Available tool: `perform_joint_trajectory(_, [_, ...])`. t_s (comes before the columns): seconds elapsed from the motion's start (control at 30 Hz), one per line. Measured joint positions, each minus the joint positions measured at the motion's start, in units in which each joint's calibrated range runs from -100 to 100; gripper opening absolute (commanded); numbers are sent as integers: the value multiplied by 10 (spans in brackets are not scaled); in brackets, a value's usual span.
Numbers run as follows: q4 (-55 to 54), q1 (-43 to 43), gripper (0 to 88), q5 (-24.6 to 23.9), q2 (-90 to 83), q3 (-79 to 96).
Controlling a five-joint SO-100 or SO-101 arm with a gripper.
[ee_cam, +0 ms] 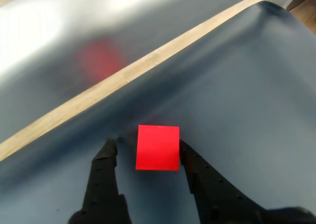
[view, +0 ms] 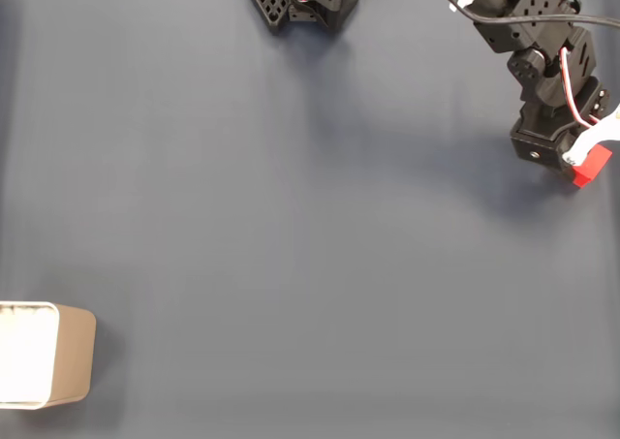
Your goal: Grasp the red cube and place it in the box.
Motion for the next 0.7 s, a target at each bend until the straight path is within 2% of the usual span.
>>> perform_joint_trajectory(0.7, [18,1,71,4,-37,13])
